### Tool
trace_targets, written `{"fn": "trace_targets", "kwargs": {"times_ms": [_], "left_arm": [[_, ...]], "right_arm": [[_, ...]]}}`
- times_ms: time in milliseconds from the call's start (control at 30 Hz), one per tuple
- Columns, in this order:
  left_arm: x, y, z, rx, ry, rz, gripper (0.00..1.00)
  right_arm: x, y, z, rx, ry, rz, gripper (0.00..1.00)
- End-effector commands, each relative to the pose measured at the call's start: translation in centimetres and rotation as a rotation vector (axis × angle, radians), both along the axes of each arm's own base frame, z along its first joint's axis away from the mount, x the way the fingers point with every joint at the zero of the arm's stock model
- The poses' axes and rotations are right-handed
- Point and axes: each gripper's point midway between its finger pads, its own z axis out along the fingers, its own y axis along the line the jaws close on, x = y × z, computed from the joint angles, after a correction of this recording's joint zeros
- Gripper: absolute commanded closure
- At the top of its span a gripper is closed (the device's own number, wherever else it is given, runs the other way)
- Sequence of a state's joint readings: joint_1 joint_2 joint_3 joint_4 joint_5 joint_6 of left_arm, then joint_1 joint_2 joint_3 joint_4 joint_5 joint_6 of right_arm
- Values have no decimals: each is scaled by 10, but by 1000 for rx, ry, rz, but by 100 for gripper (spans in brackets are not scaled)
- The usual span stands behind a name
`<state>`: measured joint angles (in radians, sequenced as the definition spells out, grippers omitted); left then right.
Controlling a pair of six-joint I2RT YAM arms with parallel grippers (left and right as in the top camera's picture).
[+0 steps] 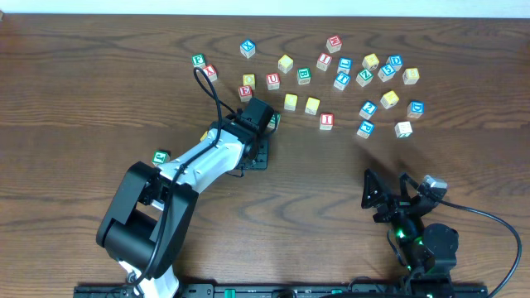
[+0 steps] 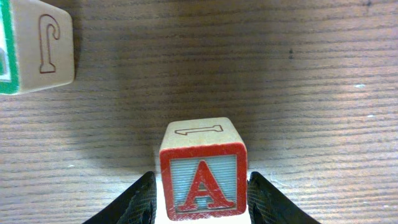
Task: Spell out AI2
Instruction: 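Lower the A block onto the table near the center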
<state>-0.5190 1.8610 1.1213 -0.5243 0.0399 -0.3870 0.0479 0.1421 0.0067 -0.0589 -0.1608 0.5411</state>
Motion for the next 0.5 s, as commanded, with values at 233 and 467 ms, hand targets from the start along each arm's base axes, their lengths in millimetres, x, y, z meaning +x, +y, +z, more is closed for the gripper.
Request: {"fn": "trace_targets", "kwargs": {"times_ms": [233, 467], "left_arm": [[-2, -3, 6, -18, -3, -42, 54], [-1, -4, 7, -17, -4, -48, 54]], "right_arm": [[0, -1, -1, 4, 2, -5, 1], [0, -1, -1, 4, 2, -6, 1]]}}
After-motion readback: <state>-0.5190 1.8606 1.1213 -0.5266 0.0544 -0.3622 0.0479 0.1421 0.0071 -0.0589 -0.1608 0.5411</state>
